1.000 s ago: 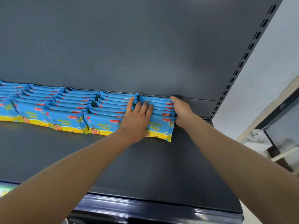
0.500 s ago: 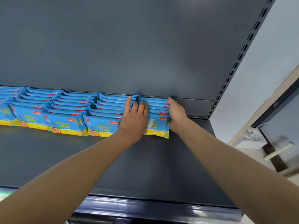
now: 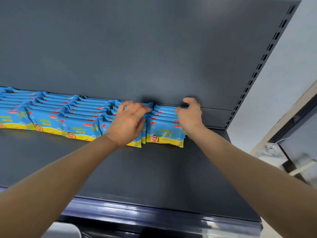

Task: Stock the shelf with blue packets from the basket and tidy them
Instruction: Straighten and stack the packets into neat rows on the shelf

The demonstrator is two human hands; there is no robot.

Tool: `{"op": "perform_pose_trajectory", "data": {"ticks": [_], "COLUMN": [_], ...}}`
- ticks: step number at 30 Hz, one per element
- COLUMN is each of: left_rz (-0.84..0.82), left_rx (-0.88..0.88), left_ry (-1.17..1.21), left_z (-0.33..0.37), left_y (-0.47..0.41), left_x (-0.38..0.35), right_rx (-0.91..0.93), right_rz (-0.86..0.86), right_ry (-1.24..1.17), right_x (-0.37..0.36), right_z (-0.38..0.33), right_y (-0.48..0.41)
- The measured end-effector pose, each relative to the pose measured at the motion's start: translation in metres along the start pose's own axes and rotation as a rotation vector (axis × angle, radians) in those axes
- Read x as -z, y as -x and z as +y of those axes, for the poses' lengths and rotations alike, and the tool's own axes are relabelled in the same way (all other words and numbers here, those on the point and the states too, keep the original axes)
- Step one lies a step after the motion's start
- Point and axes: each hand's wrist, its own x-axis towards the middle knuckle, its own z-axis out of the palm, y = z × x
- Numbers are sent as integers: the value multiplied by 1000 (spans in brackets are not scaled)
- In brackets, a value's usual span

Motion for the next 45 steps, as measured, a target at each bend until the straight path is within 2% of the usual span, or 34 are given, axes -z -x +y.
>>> {"op": "perform_pose_trajectory", "data": {"ticks": [2,4,7,9,12,16,23,28,33,36,41,45], "left_rz": [-23,-143,-378,-441,-431,-473,-473,-437,-401,-363,-280,-450], "left_rx": [87,117,85,73,73,78,4,-69,-82,-100,-77,23], "left_ry": [-12,-50,-188,-275,-341,-395,-58,-60,-69,-82,-125,-325], "left_z": [-16,-28,-36,-38,-37,-33,3,40,52,45,4,-28], "left_y": [11,22,37,44,47,44,23,-8,-24,-17,10,31], "left_x": [8,13,16,15,13,11,1,-23,-36,-35,-16,-12], "right_rx": [74,157,278,299,286,225,136,133,138,228,492,553], "right_rz": [-46,-99,-152,-206,-247,-202,-175,-196,-302,-301,-159,-100], "right_ry": [25,65,281,460,708,908,839,815,921,1031,1170,1167], "right_x": [-6,-14,-22,-23,-21,-11,5,20,31,28,22,19], "right_z": [-8,-17,-24,-24,-15,0,1,-3,7,20,42,46], "right_y": [6,13,22,26,30,32,32,36,41,44,43,35]}}
